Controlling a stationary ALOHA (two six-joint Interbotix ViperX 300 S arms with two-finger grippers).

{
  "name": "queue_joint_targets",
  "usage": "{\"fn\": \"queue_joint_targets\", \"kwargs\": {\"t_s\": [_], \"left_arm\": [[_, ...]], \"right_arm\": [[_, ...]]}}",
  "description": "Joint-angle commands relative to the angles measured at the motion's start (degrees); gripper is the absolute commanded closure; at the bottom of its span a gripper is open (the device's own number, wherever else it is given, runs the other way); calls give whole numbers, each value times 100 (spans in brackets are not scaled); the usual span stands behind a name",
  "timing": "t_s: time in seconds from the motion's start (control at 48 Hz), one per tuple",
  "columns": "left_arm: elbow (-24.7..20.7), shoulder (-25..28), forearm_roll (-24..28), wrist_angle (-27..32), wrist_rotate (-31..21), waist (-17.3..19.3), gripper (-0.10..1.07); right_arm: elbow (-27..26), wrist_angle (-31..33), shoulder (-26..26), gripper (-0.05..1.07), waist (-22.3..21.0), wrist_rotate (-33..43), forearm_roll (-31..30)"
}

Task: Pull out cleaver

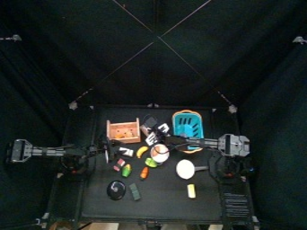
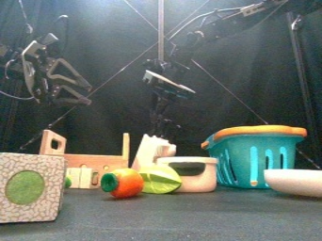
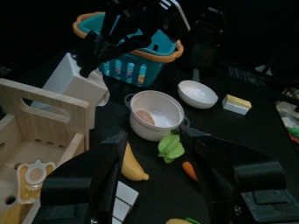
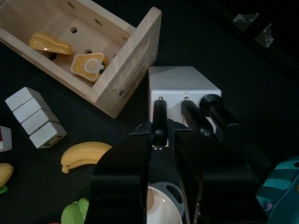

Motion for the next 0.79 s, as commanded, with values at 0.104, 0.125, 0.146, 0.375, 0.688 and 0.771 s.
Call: {"fn": "queue_joint_targets", "kwargs": {"t_s": [0.104, 0.125, 0.146, 0.375, 0.688, 0.771], "left_arm": [[-97, 0, 18, -35, 18, 18, 10], [-97, 0, 18, -35, 18, 26, 10], [-97, 0, 18, -35, 26, 26, 10], [-97, 0, 18, -35, 18, 26, 10], [-79, 0, 18, -35, 18, 26, 10], [-70, 0, 18, -35, 18, 26, 10]], "right_arm": [[-35, 105, -211, 45, 79, -9, -18], [-35, 114, -229, 45, 97, -18, -18], [-35, 114, -255, 45, 105, -18, -26], [-44, 141, -404, 45, 185, -18, -35], [-44, 229, -545, 45, 264, -26, -114], [-44, 299, -606, 45, 299, -26, -149]]}}
